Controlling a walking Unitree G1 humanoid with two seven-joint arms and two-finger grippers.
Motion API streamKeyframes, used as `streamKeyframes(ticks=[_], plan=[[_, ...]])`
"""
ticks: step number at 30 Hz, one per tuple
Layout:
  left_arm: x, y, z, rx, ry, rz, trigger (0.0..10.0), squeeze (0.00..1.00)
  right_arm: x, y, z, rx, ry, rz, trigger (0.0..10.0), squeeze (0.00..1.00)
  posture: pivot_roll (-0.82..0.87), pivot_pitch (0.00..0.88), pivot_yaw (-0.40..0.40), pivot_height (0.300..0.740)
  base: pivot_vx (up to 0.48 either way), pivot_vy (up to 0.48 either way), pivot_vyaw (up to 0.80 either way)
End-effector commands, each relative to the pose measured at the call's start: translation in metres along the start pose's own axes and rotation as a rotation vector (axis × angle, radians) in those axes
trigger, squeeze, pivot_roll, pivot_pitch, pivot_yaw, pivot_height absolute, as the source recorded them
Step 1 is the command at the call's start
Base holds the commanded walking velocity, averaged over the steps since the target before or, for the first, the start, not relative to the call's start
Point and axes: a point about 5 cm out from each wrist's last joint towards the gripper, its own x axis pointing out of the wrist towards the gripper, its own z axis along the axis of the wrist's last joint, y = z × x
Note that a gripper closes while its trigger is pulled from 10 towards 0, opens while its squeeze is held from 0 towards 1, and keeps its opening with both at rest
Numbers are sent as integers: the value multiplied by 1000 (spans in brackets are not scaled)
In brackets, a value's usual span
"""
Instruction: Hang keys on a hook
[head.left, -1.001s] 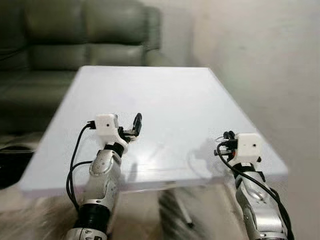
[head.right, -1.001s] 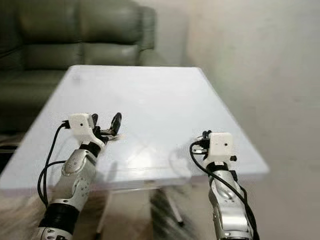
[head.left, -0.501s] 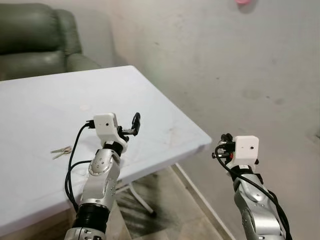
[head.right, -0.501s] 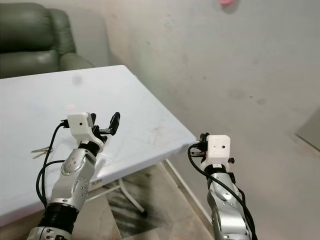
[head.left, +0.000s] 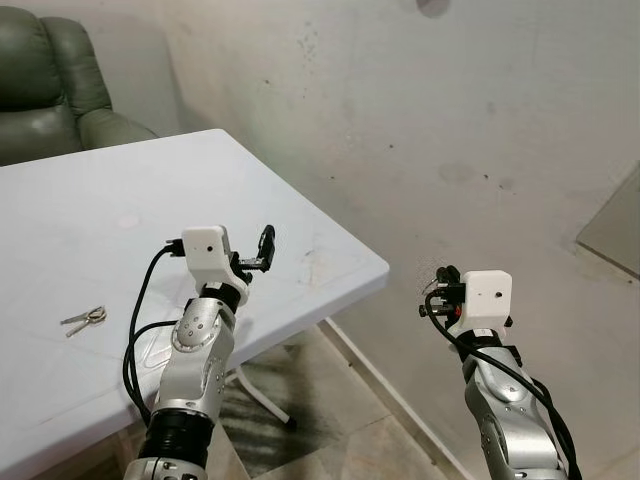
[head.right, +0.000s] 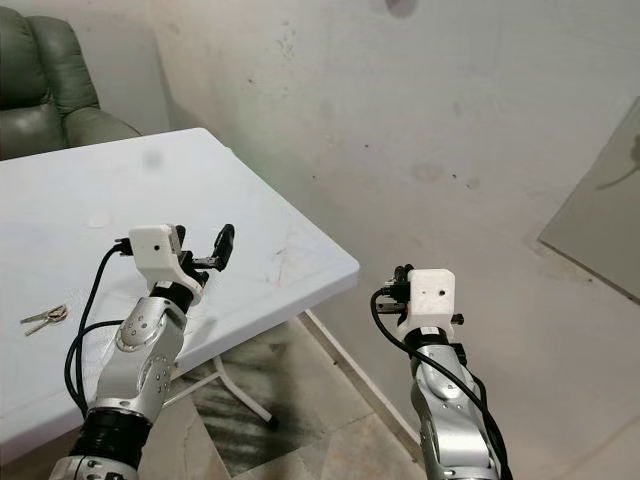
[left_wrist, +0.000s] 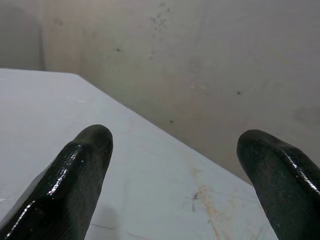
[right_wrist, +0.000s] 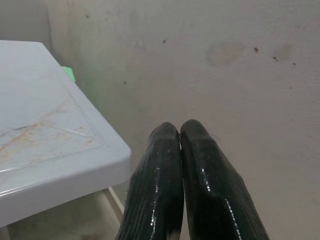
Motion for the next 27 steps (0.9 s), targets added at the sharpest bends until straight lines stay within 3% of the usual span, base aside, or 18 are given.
streamKeyframes(ticks=[1, 13, 15, 18, 23, 26, 27], plan=[[-3, 1, 3, 30, 1, -23, 10000, 0, 0, -9, 7, -6, -30, -18, 10000, 0, -3, 0, -40, 740, 0, 0, -756], [-5, 10, 7, 47, 2, 6, 10000, 0, 0, -4, 6, 7, -27, -20, 10000, 0, 11, 0, -37, 740, 0, 0, -756], [-6, 12, 10, 39, -16, 3, 10000, 0, 2, 0, 5, 11, -22, -13, 10000, 0, 18, 0, -41, 740, 0, -465, -756], [-6, 14, 8, 11, 1, 40, 10000, 0, 3, -1, 4, 10, -19, -7, 10000, 0, 24, 0, -46, 740, 0, 0, -756], [-5, 12, 11, 30, -16, 63, 10000, 0, 9, -5, 12, 9, -35, 1, 10000, 0, 39, 13, -65, 740, 0, 0, -756], [-8, 12, 6, 45, -2, 70, 10000, 0, 7, -8, 5, -23, -13, -13, 10000, 0, 37, 3, -60, 740, 0, 0, -750], [-9, 12, 7, 7, -8, 64, 10000, 0, 6, -7, 6, 8, -17, -9, 10000, 0, 29, 10, -60, 740, 0, 0, -750]])
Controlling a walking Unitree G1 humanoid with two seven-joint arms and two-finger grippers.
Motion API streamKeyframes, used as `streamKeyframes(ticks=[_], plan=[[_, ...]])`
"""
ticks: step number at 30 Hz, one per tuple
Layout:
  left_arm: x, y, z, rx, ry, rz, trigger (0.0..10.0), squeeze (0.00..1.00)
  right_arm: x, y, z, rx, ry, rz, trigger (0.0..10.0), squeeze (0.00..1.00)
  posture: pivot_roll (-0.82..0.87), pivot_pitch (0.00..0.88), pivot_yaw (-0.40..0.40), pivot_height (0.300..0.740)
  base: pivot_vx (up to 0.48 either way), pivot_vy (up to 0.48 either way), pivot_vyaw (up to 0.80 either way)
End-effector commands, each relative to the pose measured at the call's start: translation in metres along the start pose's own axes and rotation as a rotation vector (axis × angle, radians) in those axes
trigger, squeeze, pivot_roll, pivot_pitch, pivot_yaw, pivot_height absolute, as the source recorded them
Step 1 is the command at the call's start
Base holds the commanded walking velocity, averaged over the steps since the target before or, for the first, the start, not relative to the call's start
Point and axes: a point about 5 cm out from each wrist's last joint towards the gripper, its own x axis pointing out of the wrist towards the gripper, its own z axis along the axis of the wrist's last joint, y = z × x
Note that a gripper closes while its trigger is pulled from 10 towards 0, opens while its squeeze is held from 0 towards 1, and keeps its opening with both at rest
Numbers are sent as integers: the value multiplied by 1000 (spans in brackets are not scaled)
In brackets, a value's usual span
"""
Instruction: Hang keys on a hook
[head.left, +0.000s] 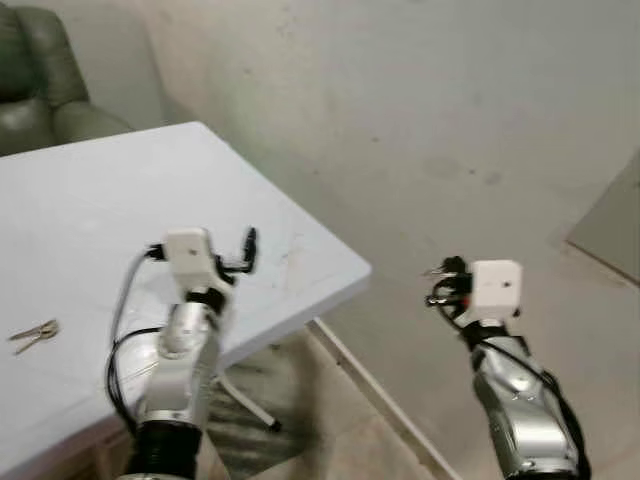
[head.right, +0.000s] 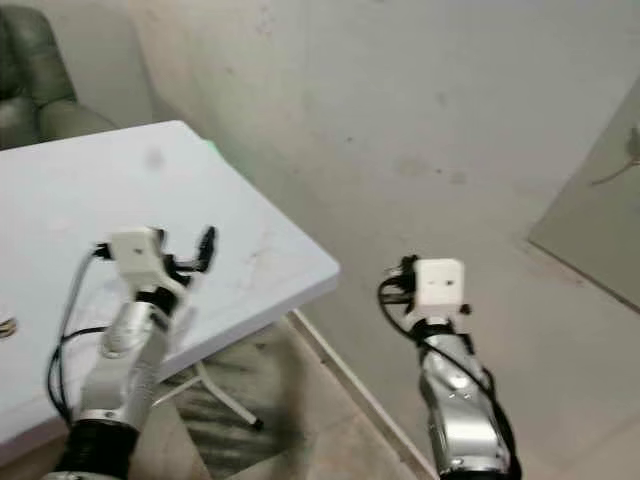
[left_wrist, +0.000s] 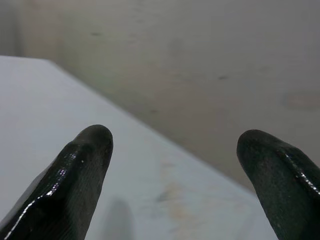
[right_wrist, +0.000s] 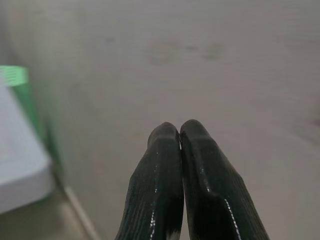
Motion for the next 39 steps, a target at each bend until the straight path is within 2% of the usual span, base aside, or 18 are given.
streamKeyframes(ticks=[1, 10, 31, 36, 39], plan=[[0, 1, 5, 6, -21, -2, 10000, 0, -2, 3, 0, 2, -7, 11, 10000, 0, 24, 0, -55, 740, 0, 0, -750], [10, 1, 8, 23, -9, -7, 10000, 0, -2, 4, 0, -5, -12, 7, 10000, 0, 12, 0, -46, 740, 0, 0, -751], [8, -8, -3, -14, 42, -18, 10000, 0, -2, 3, 2, -6, -39, 17, 10000, 0, 11, 0, -49, 740, 0, 0, -739], [5, -12, -6, 21, 68, -37, 10000, 0, -5, 3, 7, 1, -75, 48, 10000, 0, 12, 0, -48, 740, 0, 0, 0], [-2, -16, -9, 90, 76, -84, 10000, 0, -12, 3, 10, 18, -108, 82, 10000, 0, 13, 0, -43, 740, 0, 0, 0]])
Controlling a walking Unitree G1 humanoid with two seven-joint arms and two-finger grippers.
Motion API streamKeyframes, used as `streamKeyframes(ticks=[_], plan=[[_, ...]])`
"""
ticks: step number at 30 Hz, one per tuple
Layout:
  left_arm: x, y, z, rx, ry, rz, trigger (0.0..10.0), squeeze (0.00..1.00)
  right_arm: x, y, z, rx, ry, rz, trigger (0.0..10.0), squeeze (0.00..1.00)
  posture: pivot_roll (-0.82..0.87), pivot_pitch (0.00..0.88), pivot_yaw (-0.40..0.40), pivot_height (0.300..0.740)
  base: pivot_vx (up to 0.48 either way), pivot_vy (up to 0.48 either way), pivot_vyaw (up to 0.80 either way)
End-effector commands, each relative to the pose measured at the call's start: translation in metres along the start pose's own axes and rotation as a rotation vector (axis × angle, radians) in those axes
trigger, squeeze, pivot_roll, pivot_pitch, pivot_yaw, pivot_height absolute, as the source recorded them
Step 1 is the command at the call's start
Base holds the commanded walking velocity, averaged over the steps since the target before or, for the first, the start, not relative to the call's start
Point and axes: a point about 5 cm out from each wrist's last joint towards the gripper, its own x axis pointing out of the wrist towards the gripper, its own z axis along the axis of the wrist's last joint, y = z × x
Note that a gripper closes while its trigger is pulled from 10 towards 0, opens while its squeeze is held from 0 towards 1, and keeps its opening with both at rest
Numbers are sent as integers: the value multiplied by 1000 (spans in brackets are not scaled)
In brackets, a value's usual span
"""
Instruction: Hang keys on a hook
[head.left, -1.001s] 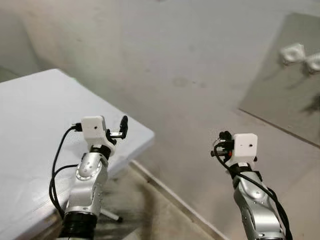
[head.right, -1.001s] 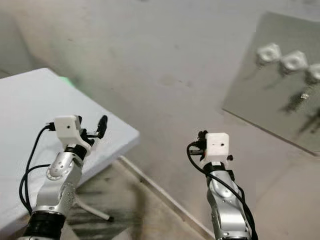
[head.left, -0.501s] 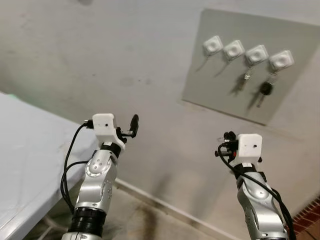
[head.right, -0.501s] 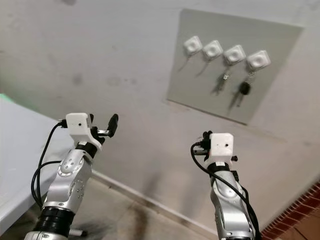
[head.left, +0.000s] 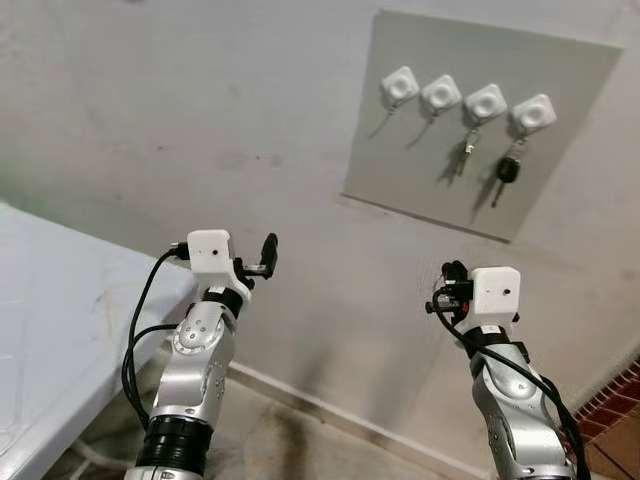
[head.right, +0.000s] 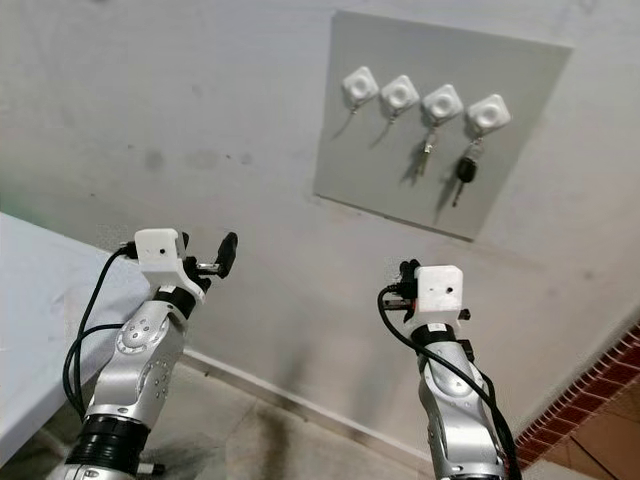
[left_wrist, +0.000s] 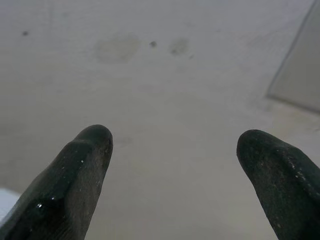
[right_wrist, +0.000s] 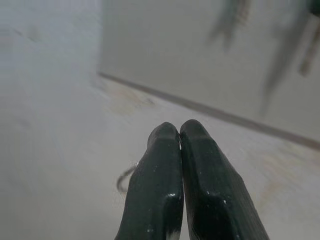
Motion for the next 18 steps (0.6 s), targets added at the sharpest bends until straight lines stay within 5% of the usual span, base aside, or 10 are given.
streamKeyframes(ticks=[1, 18], plan=[[-2, -8, 2, 40, 0, -43, 10000, 0, -4, -3, 6, 5, -40, 14, 10000, 0, 13, 0, -43, 740, 0, 0, 0], [-13, -18, 20, 31, -39, -137, 10000, 0, -16, -2, 25, 51, -155, 3, 10000, 0, 17, 0, -20, 740, 46, 0, 0]])
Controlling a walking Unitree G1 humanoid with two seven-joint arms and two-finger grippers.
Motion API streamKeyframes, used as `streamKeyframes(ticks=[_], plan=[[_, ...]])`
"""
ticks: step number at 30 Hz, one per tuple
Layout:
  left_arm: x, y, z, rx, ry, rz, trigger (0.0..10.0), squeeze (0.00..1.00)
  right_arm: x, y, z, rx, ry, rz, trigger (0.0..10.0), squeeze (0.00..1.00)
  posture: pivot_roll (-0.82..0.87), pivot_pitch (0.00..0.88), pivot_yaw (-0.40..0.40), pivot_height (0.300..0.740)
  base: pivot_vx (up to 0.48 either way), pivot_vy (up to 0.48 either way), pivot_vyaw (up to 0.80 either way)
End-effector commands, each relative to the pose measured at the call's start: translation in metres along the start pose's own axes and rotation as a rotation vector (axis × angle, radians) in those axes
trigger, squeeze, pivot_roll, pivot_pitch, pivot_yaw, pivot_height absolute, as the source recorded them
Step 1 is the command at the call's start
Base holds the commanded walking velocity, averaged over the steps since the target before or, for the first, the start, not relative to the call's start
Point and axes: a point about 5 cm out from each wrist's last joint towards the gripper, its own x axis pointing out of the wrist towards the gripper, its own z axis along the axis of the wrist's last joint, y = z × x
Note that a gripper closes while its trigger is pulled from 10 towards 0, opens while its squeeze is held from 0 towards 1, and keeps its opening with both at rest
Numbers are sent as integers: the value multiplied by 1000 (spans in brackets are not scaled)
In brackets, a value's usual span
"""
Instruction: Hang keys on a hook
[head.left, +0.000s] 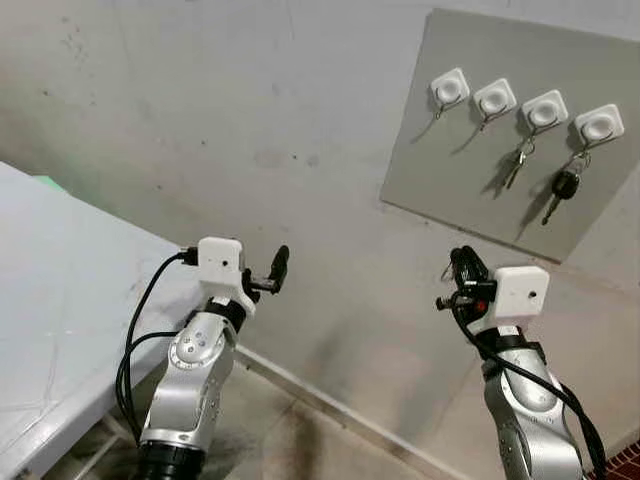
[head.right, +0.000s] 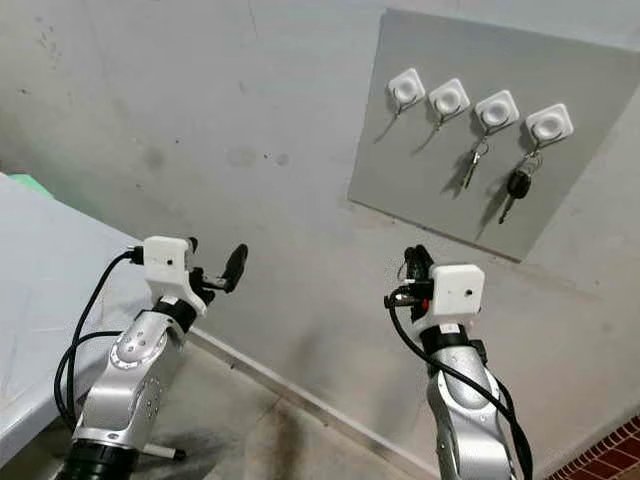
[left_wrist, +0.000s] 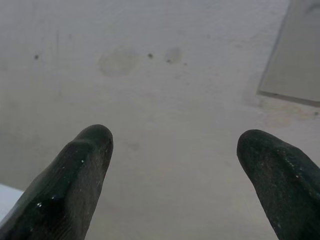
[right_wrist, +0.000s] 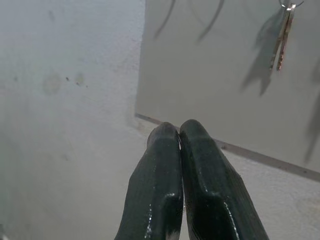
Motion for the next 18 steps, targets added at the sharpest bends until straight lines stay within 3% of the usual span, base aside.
streamKeyframes(ticks=[1, 18], plan=[[1, -3, 7, 5, -16, -18, 10000, 0, 0, 0, 11, 8, -55, -6, 10000, 0, 17, 0, -19, 740, 266, 0, 0], [-13, -9, 16, -13, -24, -48, 10000, 0, -14, -1, 17, 16, -63, -24, 10000, 0, 5, 0, -12, 740, 265, 0, 0]])
